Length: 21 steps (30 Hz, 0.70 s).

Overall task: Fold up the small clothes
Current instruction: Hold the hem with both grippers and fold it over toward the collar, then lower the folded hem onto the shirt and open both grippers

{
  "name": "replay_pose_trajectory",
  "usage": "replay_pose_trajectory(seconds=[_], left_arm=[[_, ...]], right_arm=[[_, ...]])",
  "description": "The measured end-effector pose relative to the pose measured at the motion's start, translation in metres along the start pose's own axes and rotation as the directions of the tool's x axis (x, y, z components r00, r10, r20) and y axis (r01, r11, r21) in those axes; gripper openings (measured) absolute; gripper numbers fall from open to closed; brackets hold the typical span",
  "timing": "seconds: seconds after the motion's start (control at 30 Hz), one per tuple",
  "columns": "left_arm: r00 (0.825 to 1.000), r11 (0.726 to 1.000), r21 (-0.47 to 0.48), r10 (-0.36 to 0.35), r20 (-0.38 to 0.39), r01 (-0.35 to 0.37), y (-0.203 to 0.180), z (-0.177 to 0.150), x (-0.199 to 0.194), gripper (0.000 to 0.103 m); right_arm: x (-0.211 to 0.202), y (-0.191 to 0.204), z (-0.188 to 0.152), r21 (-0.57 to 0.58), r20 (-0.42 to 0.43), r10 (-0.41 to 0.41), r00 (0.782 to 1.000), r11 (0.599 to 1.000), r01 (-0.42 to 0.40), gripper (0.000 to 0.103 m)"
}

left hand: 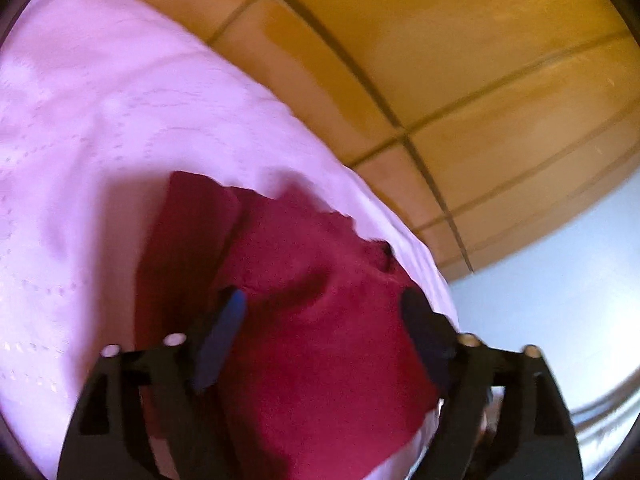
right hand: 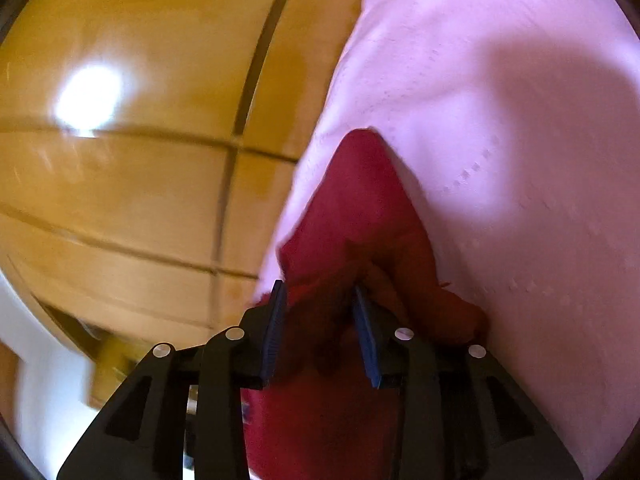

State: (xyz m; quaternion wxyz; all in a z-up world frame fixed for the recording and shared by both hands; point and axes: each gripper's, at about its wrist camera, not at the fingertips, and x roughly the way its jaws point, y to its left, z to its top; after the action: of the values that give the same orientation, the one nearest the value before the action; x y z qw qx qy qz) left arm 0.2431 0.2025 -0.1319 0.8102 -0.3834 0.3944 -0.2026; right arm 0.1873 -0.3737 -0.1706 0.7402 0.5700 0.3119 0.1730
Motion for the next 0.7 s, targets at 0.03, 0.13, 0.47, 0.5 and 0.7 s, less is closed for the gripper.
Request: replay_pose_trajectory(seconds=[0.03, 0.13, 0.47, 0.5, 0.7], left_arm=[[1.000, 1.000, -0.014, 0.002, 0.010, -0.002, 0.002, 0.001, 0.000, 0.087], [0.997, 1.000, -0.011, 0.018, 0.071, -0.018, 0.008, -0.001, -0.010, 0.092], [0.962, 0.930, 0.246, 0.259, 0.087, -0.273, -0.024, 0.001, 0.002, 0.081], [0.956, 0.924, 0.246, 0.286, 0.069, -0.294, -0.024, 0.005, 0.008, 0.078], [0.944, 0.920, 0.218, 0.329, 0.021, -0.326, -0.017, 0.017, 0.031, 0.040]], right_arm=[[-0.003, -0.002, -0.001, 0.010, 0.028, 0.028, 0.999, 1.000, -0.028, 0.036], [-0.009, 0.006, -0.005, -0.057, 0.056, 0.010, 0.998, 0.998, -0.007, 0.055], [0.026, 0.102, -0.026, -0.636, 0.157, -0.370, 0.916, 0.671, 0.381, 0.069], [0.032, 0.106, -0.023, -0.654, 0.152, -0.392, 0.907, 0.648, 0.390, 0.069], [0.071, 0.096, -0.007, -0.700, 0.136, -0.507, 0.851, 0.559, 0.445, 0.063]])
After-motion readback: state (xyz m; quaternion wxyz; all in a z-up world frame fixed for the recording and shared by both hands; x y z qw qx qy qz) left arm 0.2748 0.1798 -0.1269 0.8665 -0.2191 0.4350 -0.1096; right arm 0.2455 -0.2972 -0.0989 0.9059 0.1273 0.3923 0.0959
